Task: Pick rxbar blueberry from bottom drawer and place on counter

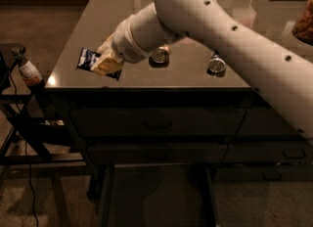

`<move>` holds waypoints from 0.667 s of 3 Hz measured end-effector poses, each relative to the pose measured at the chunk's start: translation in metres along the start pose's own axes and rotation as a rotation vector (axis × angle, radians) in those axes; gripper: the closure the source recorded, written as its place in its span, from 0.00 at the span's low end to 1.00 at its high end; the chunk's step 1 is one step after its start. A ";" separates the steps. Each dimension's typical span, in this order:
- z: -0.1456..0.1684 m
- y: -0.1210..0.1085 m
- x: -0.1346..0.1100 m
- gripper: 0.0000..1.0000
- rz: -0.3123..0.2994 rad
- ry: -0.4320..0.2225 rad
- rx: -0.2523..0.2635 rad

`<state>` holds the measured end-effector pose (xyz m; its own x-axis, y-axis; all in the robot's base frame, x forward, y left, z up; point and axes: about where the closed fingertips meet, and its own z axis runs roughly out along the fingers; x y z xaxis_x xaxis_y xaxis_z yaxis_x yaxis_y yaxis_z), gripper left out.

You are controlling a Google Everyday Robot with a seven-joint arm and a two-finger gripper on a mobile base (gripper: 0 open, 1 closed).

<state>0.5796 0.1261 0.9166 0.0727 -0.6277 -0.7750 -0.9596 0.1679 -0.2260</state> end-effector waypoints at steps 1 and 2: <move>0.017 -0.023 -0.002 1.00 -0.006 0.012 -0.038; 0.039 -0.045 -0.001 1.00 -0.010 0.025 -0.073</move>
Offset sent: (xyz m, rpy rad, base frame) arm 0.0890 0.0354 -0.0188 -0.0461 0.0632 0.0836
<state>0.6339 0.1489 0.9041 0.0760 -0.6479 -0.7580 -0.9763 0.1061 -0.1887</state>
